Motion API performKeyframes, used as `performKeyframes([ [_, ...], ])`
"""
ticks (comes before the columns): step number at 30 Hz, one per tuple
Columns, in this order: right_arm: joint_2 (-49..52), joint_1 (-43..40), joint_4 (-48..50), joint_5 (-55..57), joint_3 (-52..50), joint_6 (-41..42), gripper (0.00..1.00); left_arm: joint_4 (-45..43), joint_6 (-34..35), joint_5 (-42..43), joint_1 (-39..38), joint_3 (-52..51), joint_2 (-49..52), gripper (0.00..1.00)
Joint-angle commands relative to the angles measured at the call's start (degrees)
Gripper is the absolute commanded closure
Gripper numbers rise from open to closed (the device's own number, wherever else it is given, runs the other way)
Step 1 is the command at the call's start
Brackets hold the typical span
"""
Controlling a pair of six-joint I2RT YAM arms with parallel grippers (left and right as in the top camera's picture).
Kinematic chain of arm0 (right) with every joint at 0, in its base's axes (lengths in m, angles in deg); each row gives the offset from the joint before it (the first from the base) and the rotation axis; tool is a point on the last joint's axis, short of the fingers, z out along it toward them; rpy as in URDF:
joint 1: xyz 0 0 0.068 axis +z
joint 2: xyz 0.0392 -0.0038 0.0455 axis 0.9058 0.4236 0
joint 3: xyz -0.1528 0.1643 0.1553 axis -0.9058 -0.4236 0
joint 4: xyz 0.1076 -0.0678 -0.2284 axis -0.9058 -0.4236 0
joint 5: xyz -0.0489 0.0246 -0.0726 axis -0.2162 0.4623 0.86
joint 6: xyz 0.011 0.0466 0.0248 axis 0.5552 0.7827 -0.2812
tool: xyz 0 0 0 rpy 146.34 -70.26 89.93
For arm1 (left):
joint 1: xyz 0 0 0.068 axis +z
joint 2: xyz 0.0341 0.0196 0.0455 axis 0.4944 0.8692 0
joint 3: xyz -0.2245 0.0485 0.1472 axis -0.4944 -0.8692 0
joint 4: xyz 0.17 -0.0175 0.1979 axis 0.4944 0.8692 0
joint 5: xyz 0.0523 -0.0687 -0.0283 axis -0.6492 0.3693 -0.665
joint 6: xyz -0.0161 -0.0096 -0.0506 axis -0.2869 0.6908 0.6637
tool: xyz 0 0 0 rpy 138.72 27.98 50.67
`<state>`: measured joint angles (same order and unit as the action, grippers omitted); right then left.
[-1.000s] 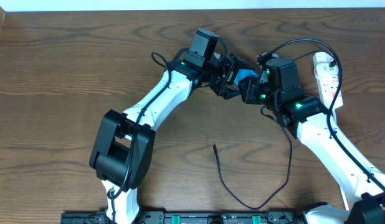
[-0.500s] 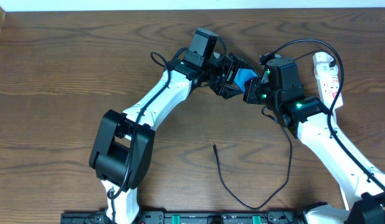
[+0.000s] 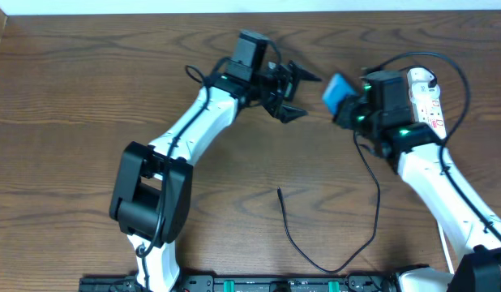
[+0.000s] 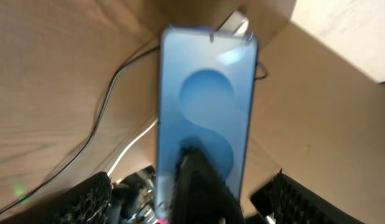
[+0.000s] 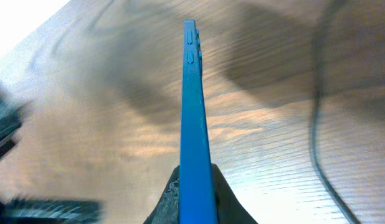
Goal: Plug charger to phone and switch on socket
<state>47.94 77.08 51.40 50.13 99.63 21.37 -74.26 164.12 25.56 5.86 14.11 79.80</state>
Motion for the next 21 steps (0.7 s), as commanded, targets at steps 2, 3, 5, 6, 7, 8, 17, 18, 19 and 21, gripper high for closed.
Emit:
performKeyframes([
  [2,-0.4,-4.7,1.7,-8.3,0.6,8.2,0.99,-3.1,-1.0,1.9,1.7,0.3,-4.0,0.19],
  [3,-0.4,-5.4,2.3,-10.4,0.6,9.4,0.99,-4.2,-1.0,1.9,1.9,0.3,-4.5,0.19],
  [5,-0.4,-6.8,4.0,-15.7,0.6,12.6,0.99,-6.5,-1.0,1.5,1.9,0.3,-5.5,0.19],
  [6,-0.4,-7.6,5.6,-19.6,0.6,15.8,0.99,-7.9,-1.0,0.4,1.9,0.3,-6.2,0.19],
  [7,-0.4,-8.3,7.6,-23.0,0.6,19.0,0.99,-8.3,-0.9,-0.9,1.9,0.3,-6.8,0.18],
  [8,-0.4,-8.6,8.7,-24.7,0.6,21.0,0.99,-8.2,-0.9,-1.8,1.9,0.3,-7.1,0.19],
  [17,-0.4,-9.4,17.2,-34.3,0.6,44.0,0.99,-8.3,-0.7,-6.5,1.9,0.3,-7.7,0.18],
  [18,-0.4,-9.4,17.7,-35.2,0.6,45.9,0.99,-8.3,-0.7,-8.0,1.9,0.3,-7.7,0.18],
  [19,-0.4,-9.4,18.2,-35.9,0.6,47.1,0.99,-8.3,-0.7,-9.1,1.9,0.3,-7.7,0.18],
  [21,-0.4,-9.4,20.5,-37.7,0.6,49.2,0.99,-8.3,-0.7,-11.2,1.9,0.3,-7.7,0.18],
])
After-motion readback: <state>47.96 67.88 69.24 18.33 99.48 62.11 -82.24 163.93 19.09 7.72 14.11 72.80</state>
